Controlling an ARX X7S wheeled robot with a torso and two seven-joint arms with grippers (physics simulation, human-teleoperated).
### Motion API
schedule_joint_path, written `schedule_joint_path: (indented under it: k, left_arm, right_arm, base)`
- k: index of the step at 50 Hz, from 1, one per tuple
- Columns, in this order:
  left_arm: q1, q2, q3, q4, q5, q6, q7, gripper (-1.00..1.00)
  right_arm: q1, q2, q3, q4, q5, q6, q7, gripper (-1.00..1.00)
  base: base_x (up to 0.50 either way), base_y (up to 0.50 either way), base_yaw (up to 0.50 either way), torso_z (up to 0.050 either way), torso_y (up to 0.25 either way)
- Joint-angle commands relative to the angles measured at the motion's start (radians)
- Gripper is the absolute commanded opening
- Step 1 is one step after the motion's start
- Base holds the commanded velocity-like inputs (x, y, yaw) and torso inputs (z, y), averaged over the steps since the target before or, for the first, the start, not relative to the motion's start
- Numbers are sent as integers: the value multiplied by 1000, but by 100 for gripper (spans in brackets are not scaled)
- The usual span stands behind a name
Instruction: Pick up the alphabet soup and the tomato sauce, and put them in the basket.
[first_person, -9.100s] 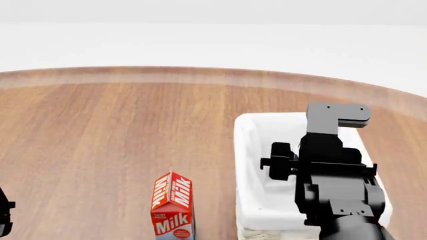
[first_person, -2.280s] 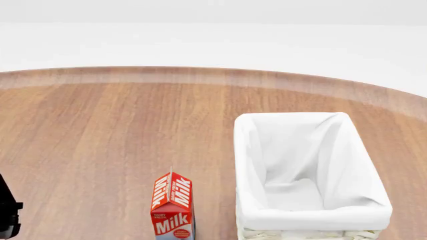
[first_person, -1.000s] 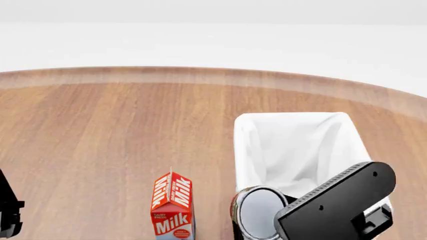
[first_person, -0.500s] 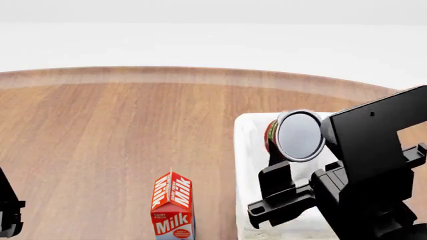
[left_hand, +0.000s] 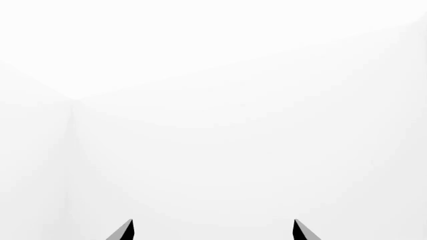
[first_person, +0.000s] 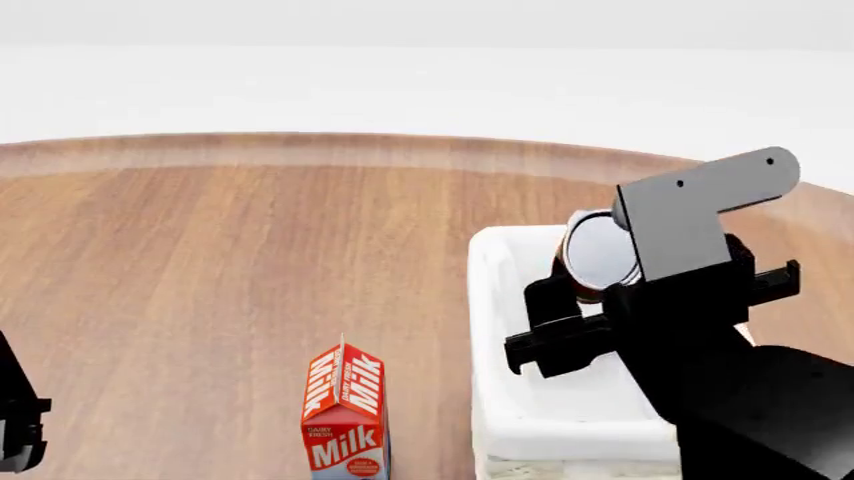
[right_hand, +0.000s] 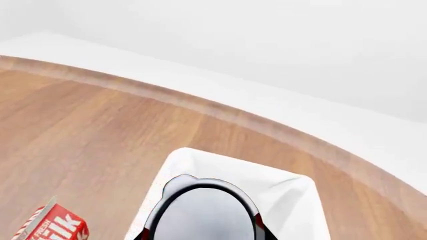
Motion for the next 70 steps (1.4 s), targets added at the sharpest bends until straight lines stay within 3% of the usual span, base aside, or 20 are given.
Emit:
schedule_joint_path:
  k: [1,16,33,70]
  left_arm:
    - [-1,-2,0,-7,-3,5,-1,100]
    - [6,-3,1,-18,-5,21,-4,100]
    - [8,-9,-8,-12,-12,19,-9,100]
    - [15,-16,-5,-31,-14,47,-13,100]
  right_arm:
    - [66,-114,-80,231,-161,-30,-80,-100]
    - [109,-237,-131,597,-276,-146,-189,-100]
    - [135,-316,-158,872,-338,-228,-264,-100]
    - [114,-336,-160,937,-347,-268,-296,-100]
  base:
    - [0,0,0,0,0]
    - [0,0,0,1,1]
    - [0,0,0,0,0]
    - [0,0,0,0,0]
